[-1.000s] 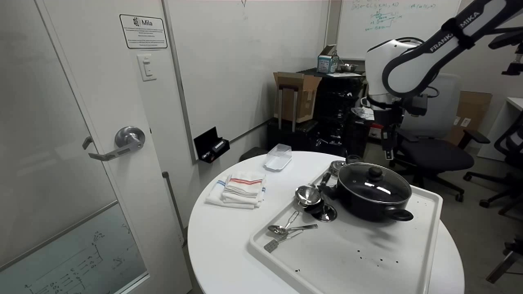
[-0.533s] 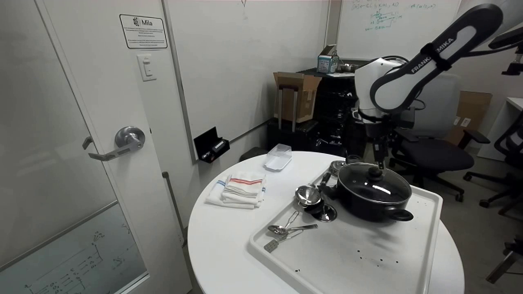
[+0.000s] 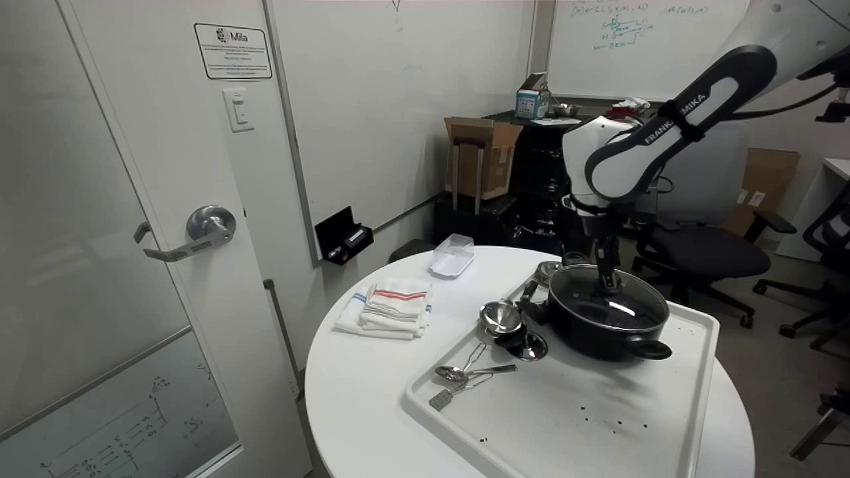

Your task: Uncover the pot

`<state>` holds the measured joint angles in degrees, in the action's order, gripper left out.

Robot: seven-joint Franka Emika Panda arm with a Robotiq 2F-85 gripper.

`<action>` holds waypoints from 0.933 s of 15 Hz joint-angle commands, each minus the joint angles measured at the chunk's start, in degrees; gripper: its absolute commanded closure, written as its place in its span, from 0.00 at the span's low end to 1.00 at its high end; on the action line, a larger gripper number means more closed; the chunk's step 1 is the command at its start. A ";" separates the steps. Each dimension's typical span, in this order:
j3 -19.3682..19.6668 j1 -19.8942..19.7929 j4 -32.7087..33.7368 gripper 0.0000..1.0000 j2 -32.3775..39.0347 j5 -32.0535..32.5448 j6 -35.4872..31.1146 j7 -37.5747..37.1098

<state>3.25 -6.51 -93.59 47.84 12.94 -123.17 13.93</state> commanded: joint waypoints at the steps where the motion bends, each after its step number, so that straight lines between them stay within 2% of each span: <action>1: -0.40 -0.11 3.44 0.26 1.91 -0.19 3.01 2.07; 3: -0.43 -0.10 3.83 0.31 2.11 -0.09 3.57 2.54; 9: -0.73 0.02 4.58 0.75 2.20 -0.07 5.39 2.88; 14: -0.76 0.09 4.37 0.75 1.58 0.07 6.06 3.07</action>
<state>2.64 -6.46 -90.77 49.17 12.96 -119.08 15.51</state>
